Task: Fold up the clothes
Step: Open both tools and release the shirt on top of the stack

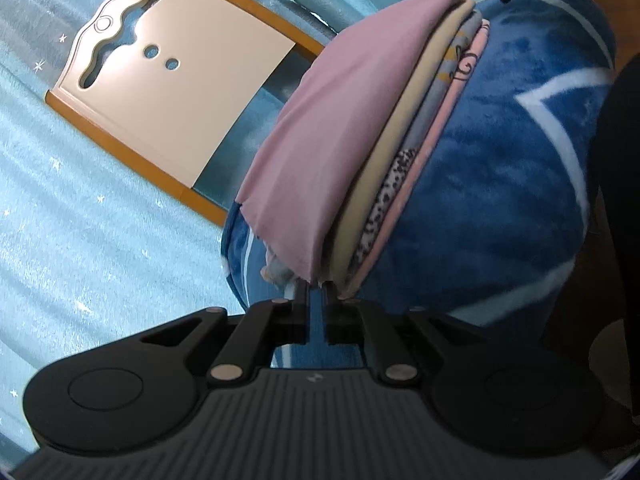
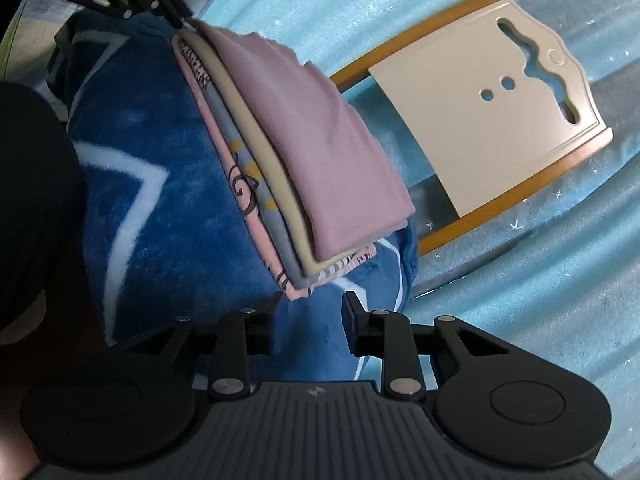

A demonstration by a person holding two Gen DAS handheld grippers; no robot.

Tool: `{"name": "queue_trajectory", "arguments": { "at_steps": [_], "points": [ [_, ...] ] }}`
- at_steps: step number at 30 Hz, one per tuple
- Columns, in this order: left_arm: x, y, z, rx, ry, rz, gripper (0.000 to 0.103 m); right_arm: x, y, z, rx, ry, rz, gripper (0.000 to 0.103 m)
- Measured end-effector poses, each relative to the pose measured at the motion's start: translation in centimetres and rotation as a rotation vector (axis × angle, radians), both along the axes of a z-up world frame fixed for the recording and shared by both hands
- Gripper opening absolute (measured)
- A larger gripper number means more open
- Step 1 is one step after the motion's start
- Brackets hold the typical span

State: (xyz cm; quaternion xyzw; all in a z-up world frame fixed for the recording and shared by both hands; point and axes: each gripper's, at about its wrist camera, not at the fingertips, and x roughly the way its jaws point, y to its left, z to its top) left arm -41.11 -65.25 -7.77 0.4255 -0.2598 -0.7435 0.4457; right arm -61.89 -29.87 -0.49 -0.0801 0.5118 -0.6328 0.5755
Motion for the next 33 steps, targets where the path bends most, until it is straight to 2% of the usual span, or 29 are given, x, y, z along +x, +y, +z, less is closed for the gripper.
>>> {"name": "queue_trajectory", "arguments": {
  "at_steps": [4,7,11,18,22,24,28,33],
  "points": [
    [-0.2,0.5,0.5,-0.012,0.023,-0.002,0.006,1.0,-1.0,0.7,-0.037,-0.004,0.035,0.028],
    [-0.7,0.6,0.6,-0.026,0.009,-0.024,0.006,1.6,-2.1,0.7,-0.039,0.011,0.062,0.028],
    [-1.4,0.3,0.4,-0.035,-0.015,-0.041,0.011,1.4,-3.1,0.2,-0.019,0.024,0.068,0.016],
    [-2.0,-0.4,0.6,-0.038,-0.028,-0.057,0.011,0.8,-2.8,0.6,-0.035,0.024,0.047,0.014],
    [-2.3,-0.8,0.6,-0.033,-0.039,-0.059,0.010,0.7,-3.2,0.2,-0.010,0.060,0.072,0.011],
    [-2.5,-1.0,0.4,-0.028,-0.047,-0.056,0.004,0.6,-3.3,0.0,0.004,0.073,0.083,0.004],
    [-2.9,-0.8,1.5,-0.068,-0.025,-0.056,0.003,0.1,-2.7,1.1,-0.081,0.093,0.065,0.004],
    [-3.2,-0.8,0.5,-0.032,-0.064,-0.068,0.003,0.2,-2.7,-0.5,-0.034,0.086,0.053,0.004]
  ]
}}
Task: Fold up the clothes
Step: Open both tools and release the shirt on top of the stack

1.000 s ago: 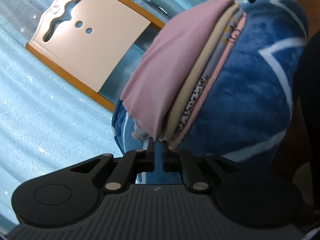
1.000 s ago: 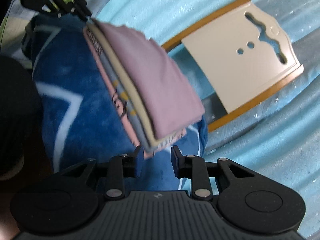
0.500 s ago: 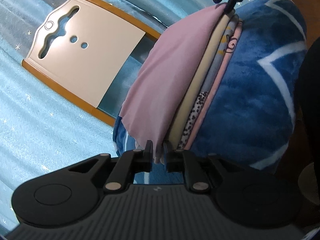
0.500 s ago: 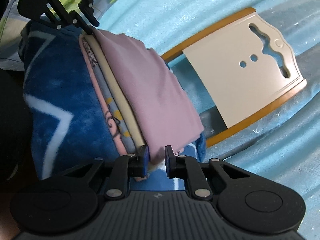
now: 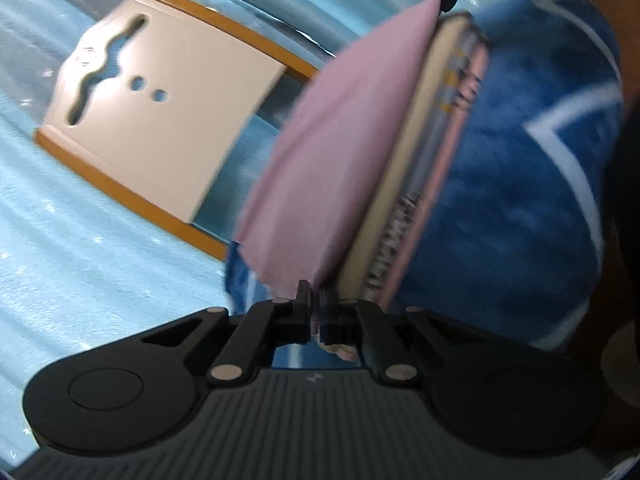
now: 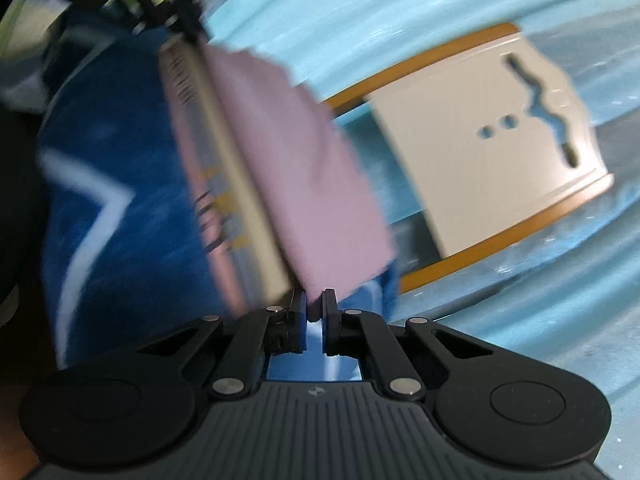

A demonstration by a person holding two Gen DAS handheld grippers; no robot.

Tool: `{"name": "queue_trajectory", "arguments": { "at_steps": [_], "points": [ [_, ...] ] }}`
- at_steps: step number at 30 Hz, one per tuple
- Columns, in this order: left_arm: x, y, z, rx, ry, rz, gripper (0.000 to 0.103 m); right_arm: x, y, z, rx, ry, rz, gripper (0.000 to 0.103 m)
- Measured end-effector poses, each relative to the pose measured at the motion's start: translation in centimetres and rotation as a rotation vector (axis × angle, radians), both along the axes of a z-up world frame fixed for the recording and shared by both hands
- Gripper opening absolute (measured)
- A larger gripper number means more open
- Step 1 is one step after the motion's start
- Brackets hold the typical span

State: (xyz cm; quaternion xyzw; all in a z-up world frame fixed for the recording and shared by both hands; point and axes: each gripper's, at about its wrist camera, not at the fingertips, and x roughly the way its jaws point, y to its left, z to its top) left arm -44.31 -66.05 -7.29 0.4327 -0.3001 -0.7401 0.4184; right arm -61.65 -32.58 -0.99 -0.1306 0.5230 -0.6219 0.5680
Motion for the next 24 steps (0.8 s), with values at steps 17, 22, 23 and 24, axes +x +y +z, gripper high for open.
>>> {"name": "queue_trajectory", "arguments": {
  "at_steps": [17,22,23,24],
  "points": [
    [0.7,0.9,0.0,-0.008,0.018,0.017,0.003,-0.6,0.8,-0.5,0.002,-0.060,-0.051,0.035],
    [0.7,1.0,0.1,-0.011,0.021,0.016,0.003,-1.3,1.9,-0.2,0.002,-0.101,-0.088,0.035],
    [0.7,1.0,0.2,-0.011,0.022,0.017,0.003,-1.2,2.0,0.1,-0.006,-0.121,-0.091,0.036],
    [0.7,1.0,0.2,-0.009,0.022,0.020,0.003,-1.2,2.1,0.4,-0.015,-0.145,-0.093,0.037]
  ]
}}
